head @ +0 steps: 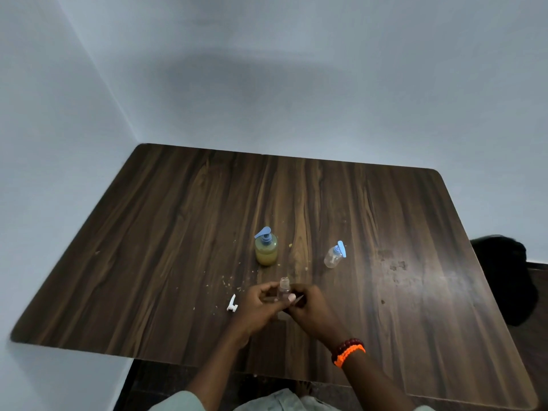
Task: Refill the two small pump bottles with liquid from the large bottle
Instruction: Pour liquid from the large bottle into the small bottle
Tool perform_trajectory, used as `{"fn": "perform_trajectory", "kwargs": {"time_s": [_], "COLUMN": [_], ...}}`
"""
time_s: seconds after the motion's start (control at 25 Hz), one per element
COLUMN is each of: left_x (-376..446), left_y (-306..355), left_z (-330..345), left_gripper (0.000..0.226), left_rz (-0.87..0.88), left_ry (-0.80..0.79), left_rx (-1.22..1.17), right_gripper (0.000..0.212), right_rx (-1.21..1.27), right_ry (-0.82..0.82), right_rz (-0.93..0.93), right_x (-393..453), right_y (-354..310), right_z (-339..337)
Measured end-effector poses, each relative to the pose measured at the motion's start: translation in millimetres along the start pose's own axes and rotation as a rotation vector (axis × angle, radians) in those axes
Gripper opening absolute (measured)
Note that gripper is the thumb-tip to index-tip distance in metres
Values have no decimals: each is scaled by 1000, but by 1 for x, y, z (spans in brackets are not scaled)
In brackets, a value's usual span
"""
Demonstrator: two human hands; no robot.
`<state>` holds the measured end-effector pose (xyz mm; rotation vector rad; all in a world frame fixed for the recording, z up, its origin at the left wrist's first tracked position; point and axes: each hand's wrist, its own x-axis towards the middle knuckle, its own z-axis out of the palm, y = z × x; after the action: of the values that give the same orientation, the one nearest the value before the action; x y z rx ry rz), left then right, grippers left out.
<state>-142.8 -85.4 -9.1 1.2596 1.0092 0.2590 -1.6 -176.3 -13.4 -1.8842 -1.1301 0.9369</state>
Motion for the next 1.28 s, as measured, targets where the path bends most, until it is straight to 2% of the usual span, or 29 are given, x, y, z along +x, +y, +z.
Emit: {"fn": "perform_trajectory", "kwargs": {"time_s": [0.12, 0.2, 0.32, 0.4, 0.52, 0.64, 0.72, 0.76, 0.84, 0.88, 1.04, 1.2, 1.28], "left_x": [4, 7, 8, 9, 8, 8, 10, 12, 14, 15, 19, 21, 20], "left_y": [-5, -8, -14, -17, -17, -20, -22, -23, -23, -23, -21, -13, -11], "left_z": [-8, -14, -23, -29, -38, -44, -48, -51, -54, -55, -54, -53, -52], "left_gripper": [35, 38, 42, 43, 30, 28, 28, 29, 29, 30, 28, 25, 24], "left_rz": [-20, -19, -36, -42, -31, -35, -46, -49, -51, -51, -43, -14, 1], "left_ry": [11, 48, 142, 174, 148, 107, 110, 117, 131, 137, 165, 158, 138], "left_rx": [-34, -45, -119, -135, -91, -75, -77, -88, -100, -106, -136, -139, -156], "right_gripper": [16, 19, 48, 66, 106, 126, 119, 105, 64, 54, 72, 57, 56], "right_rx": [-17, -5, 48, 82, -43, -123, -139, -127, -95, -70, 19, 61, 187], "right_ry": [-37, -125, -271, -195, -53, -109, -146, -136, -94, -78, -18, 102, 112], "right_rz": [-19, -13, 140, 224, 142, 58, 50, 56, 71, 84, 75, 42, 61], "right_x": [4, 8, 23, 40, 81, 121, 138, 143, 145, 146, 144, 115, 87], "right_y": [-10, -14, -17, -21, -25, -25, -25, -22, -17, -14, -9, -12, -13], "right_z": [0, -4, -18, -27, -32, -21, -8, -2, 6, 9, 12, 3, -7]}}
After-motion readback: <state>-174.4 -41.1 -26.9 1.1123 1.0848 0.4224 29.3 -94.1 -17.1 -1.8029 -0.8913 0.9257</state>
